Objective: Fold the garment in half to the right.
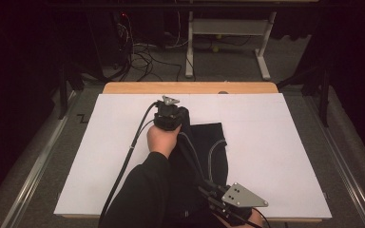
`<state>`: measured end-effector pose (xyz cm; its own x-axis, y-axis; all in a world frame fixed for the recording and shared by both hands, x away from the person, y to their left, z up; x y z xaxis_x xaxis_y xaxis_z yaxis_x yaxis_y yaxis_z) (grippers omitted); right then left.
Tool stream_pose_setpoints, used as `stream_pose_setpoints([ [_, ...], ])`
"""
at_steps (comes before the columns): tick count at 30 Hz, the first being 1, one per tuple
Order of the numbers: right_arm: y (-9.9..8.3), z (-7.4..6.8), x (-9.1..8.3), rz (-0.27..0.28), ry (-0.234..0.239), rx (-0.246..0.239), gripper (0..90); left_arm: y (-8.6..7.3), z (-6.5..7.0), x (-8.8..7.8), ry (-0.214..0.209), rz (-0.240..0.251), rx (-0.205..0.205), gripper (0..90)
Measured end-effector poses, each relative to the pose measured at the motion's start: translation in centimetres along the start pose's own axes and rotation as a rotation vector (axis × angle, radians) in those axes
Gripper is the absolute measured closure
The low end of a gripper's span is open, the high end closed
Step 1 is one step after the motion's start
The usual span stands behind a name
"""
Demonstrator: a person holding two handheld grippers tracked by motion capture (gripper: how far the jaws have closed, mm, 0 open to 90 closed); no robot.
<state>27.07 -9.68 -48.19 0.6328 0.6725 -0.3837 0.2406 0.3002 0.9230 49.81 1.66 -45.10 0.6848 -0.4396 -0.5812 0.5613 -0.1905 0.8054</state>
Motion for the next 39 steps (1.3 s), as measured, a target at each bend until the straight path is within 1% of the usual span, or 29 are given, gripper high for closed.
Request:
stream_pose_setpoints([
  [1,-0.2,0.2,-0.2,-0.003,-0.001,0.006,70.3,0.0,0.0,0.0,0.0,0.0,0.0,75.8],
  [2,-0.4,0.4,-0.3,-0.008,-0.006,0.011,70.3,-0.1,0.5,0.5,-0.005,-0.005,0.004,75.7],
  [7,-1.2,0.8,-0.8,-0.023,-0.01,0.028,70.3,-0.2,1.5,1.3,-0.017,-0.017,0.012,75.8],
  [10,-1.5,0.7,-1.0,-0.033,-0.005,0.031,70.3,-0.3,2.0,1.6,-0.023,-0.027,0.02,75.7],
  [16,-2.1,0.6,-1.4,-0.051,0.001,0.041,70.1,-0.6,2.7,2.2,-0.036,-0.043,0.019,75.5],
  [21,-2.4,0.6,-1.8,-0.054,0.001,0.043,70.5,-0.6,3.1,2.5,-0.045,-0.04,0.014,73.9],
  [25,-2.8,0.7,-2.4,-0.061,-0.006,0.036,72.7,-0.8,4.0,3.0,-0.068,-0.045,0.022,73.7],
  [28,-3.2,1.0,-2.6,-0.078,-0.014,0.045,74.0,-0.9,4.8,3.4,-0.079,-0.048,0.027,73.7],
  [30,-3.3,1.2,-2.7,-0.079,-0.02,0.052,74.4,-0.8,5.4,3.6,-0.089,-0.048,0.032,73.7],
  [33,-3.4,1.3,-2.9,-0.085,-0.025,0.049,74.9,-0.7,6.3,3.9,-0.096,-0.051,0.04,73.6],
  [36,-3.3,1.3,-3.0,-0.08,-0.031,0.053,74.9,-0.4,7.4,4.2,-0.109,-0.052,0.059,73.4],
  [39,-3.2,1.4,-3.4,-0.073,-0.039,0.055,74.8,-0.2,8.2,4.5,-0.118,-0.056,0.06,71.5],
])
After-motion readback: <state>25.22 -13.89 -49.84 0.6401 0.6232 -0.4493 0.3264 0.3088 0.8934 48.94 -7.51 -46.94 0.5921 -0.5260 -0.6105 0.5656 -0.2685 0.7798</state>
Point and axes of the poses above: each handheld gripper's, and its own axes: x roughly forward along the jaws, y roughly out of its top, z roughly to its right, the point moved 9 cm from there along x, roughly forward along the jaws
